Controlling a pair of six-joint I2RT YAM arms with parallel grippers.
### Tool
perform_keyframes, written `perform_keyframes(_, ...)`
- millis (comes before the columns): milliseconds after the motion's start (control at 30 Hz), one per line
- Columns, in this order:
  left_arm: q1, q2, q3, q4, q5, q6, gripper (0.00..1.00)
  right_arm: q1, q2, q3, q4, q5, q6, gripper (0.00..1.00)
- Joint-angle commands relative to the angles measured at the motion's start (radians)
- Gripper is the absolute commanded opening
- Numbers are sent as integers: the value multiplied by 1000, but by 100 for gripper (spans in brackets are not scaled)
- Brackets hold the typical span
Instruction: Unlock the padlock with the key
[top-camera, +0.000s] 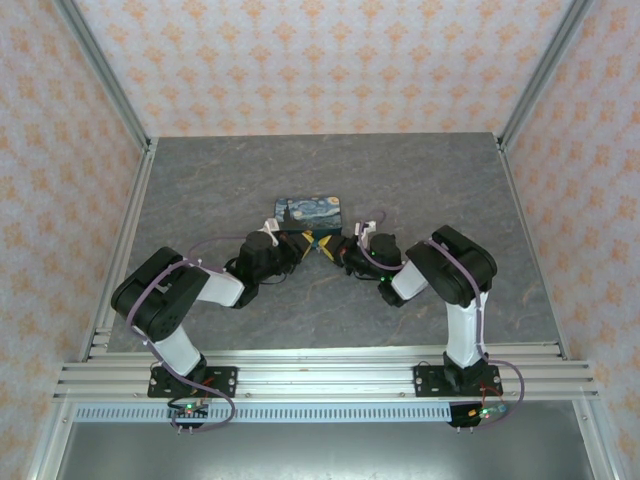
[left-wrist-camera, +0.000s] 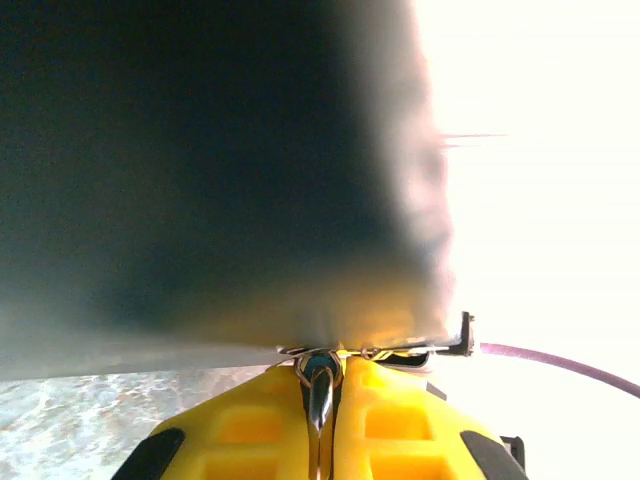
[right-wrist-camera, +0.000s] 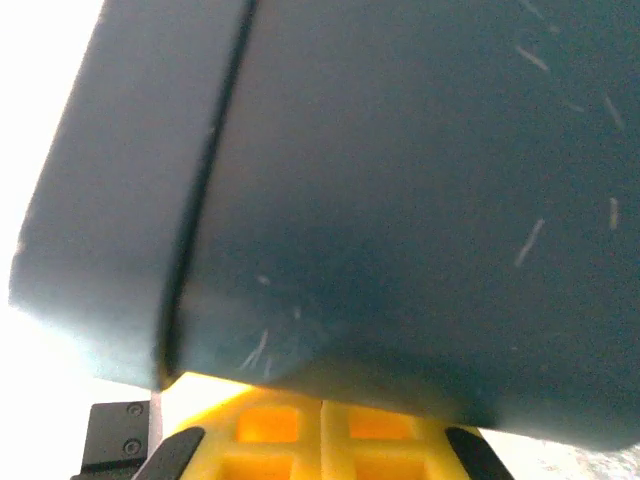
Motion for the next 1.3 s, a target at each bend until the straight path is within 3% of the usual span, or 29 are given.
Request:
perform_keyframes(0,-58,-6,34,-26,125,107,0,10,19,31,42,19,38,0)
perform_keyframes(267,-51,-37,38,-125,117,232,0,10,10,22,5,34,76,0)
perform_keyframes(767,-45,1,33,-125,118,223,0,11,13,9,-8,55,87,1)
perform_keyframes(967,-36,16,16,-89,109,170,0,8,-12,-23,-4,79,72,34)
perform_keyframes(1267,-20,23,17,-96,102,132,0,-20,-90,-140,-42,91,19,63)
